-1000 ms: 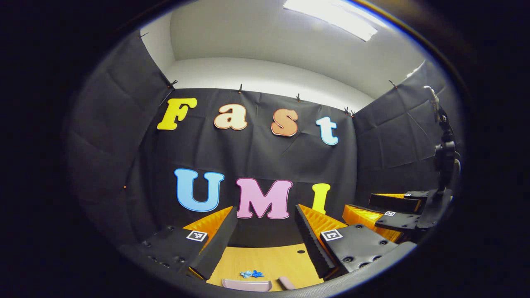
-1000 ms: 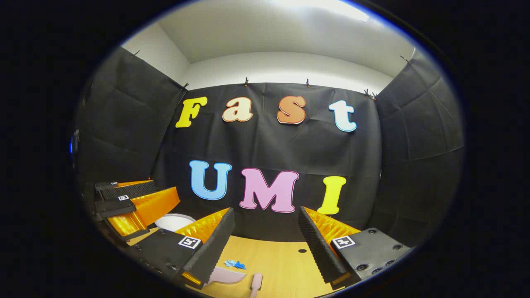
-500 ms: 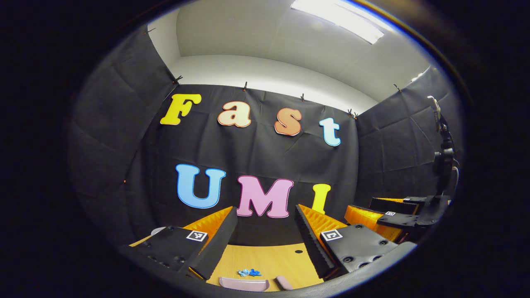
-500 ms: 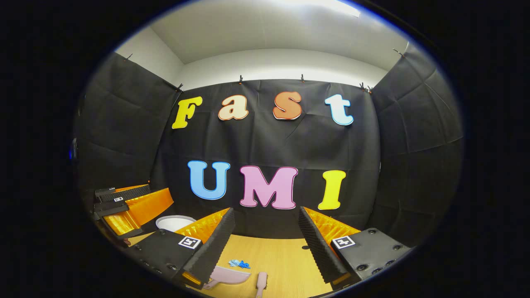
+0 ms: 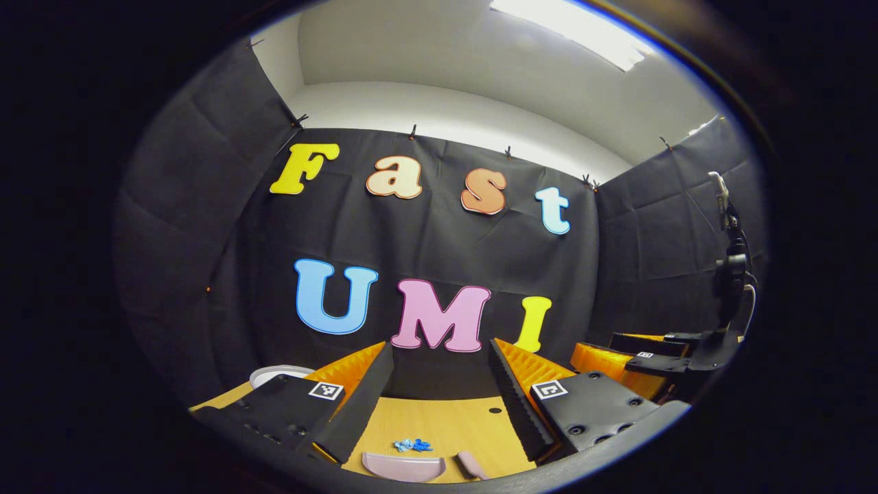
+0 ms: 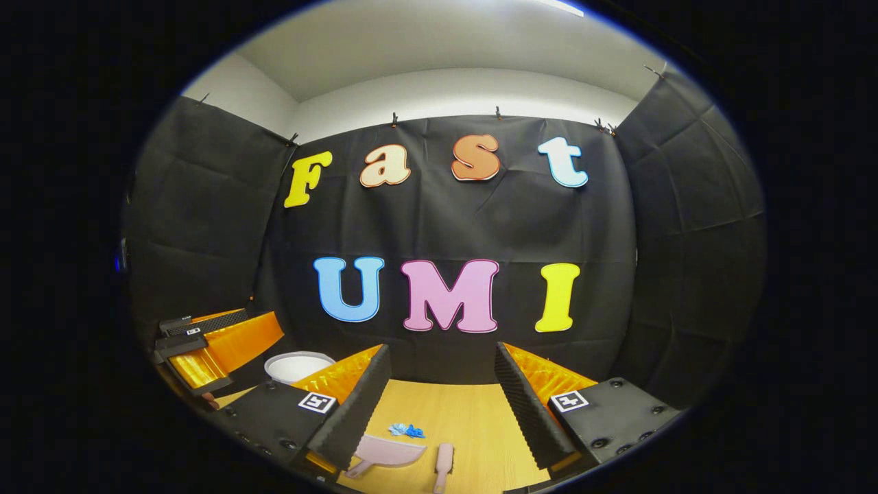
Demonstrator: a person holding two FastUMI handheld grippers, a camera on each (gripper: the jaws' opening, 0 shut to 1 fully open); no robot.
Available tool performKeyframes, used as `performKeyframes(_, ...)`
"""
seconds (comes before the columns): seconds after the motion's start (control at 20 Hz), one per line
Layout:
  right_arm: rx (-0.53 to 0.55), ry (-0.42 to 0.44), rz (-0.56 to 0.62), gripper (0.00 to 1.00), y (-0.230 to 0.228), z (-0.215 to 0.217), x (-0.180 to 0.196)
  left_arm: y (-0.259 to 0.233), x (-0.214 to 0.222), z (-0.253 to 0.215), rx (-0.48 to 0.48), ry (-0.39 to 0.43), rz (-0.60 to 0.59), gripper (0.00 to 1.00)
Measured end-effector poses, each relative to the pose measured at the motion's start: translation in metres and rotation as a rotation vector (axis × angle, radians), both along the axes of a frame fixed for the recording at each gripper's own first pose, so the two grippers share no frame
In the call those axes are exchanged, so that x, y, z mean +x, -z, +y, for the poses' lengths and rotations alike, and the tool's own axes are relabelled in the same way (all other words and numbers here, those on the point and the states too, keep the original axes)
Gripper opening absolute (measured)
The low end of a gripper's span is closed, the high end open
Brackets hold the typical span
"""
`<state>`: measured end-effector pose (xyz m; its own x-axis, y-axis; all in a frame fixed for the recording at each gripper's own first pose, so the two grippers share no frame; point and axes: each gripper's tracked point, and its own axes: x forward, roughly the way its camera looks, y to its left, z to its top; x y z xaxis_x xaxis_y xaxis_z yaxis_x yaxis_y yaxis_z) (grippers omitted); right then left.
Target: Pick up the small broom and dustpan from the desktop, sweep the trash into the dustpan with the broom, and then empty the trash into the garbage bin.
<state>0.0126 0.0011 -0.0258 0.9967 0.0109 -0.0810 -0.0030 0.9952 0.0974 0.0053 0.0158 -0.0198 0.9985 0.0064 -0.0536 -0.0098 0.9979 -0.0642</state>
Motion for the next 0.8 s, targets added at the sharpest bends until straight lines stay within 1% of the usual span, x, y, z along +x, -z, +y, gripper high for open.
performKeyframes(0.05,0.003,0.000,0.000,0.92,0.000,0.000,0.001,0.000,0.000,0.000,-0.003,0.001,0.001,0.84)
performKeyframes(0.1,0.004,0.002,0.000,0.92,0.000,0.000,0.002,0.001,0.001,0.001,-0.007,0.000,0.000,0.82)
performKeyframes(0.25,0.002,-0.002,0.004,0.92,0.000,0.001,0.004,0.001,0.001,0.002,-0.015,0.006,-0.004,0.82)
performKeyframes(0.3,0.000,-0.005,0.006,0.95,0.002,0.003,0.005,0.001,0.001,0.001,-0.012,0.006,-0.005,0.82)
performKeyframes(0.35,-0.002,-0.007,0.006,0.92,0.000,0.003,0.005,0.000,0.001,0.003,-0.009,0.005,-0.007,0.82)
performKeyframes(0.4,-0.003,-0.009,0.003,0.95,-0.001,0.004,0.005,-0.001,0.002,0.003,-0.005,0.005,-0.011,0.82)
performKeyframes(0.45,-0.004,-0.011,0.002,0.92,-0.001,0.006,0.006,-0.001,0.002,0.004,-0.003,0.005,-0.015,0.82)
performKeyframes(0.5,-0.009,-0.017,0.000,0.92,0.000,0.007,0.007,-0.001,0.002,0.003,0.002,0.008,-0.019,0.82)
performKeyframes(0.6,-0.013,-0.021,0.010,0.92,0.004,0.009,0.009,0.006,0.004,0.006,0.009,0.008,0.003,0.84)
performKeyframes(0.65,-0.015,-0.022,0.016,0.95,0.007,0.010,0.010,0.010,0.004,0.008,0.009,0.006,0.016,0.82)
performKeyframes(0.7,-0.018,-0.021,0.021,0.92,0.010,0.011,0.011,0.012,0.004,0.010,0.009,0.004,0.023,0.82)
performKeyframes(0.8,-0.022,-0.022,0.038,0.92,0.015,0.011,0.014,0.013,0.005,0.017,0.029,-0.009,0.043,0.82)
